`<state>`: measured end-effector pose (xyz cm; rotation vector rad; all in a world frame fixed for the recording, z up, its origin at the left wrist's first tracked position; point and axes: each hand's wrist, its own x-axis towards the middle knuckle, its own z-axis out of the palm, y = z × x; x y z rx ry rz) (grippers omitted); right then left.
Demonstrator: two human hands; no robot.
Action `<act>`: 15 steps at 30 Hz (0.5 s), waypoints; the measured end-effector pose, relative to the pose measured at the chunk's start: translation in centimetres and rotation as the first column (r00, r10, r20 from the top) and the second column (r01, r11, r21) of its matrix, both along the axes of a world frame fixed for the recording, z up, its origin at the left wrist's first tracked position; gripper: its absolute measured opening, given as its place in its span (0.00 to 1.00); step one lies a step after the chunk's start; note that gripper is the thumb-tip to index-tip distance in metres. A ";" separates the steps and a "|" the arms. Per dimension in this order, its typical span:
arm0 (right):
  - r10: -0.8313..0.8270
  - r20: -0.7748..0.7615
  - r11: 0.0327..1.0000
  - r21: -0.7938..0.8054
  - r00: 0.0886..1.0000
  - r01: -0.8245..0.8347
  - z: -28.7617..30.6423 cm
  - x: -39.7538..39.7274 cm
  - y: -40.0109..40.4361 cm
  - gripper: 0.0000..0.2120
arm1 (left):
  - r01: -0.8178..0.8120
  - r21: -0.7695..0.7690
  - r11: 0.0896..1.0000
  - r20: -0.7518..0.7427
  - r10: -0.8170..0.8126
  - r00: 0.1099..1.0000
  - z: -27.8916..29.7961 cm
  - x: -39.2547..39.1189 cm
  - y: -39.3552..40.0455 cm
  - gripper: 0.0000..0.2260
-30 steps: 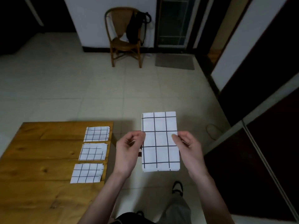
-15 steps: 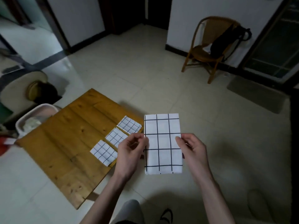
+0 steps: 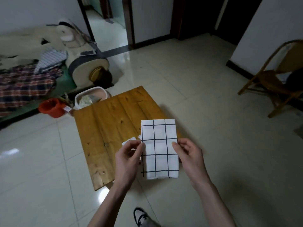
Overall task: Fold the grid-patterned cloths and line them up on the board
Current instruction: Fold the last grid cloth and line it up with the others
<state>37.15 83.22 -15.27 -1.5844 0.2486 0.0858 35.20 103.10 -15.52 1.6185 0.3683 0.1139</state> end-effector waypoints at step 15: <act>0.368 0.008 0.914 -0.189 0.930 -0.360 -2.1 7.6 12.5 0.01 | -0.396 0.009 0.918 -0.035 0.396 0.917 -2.4 1.7 10.8 0.02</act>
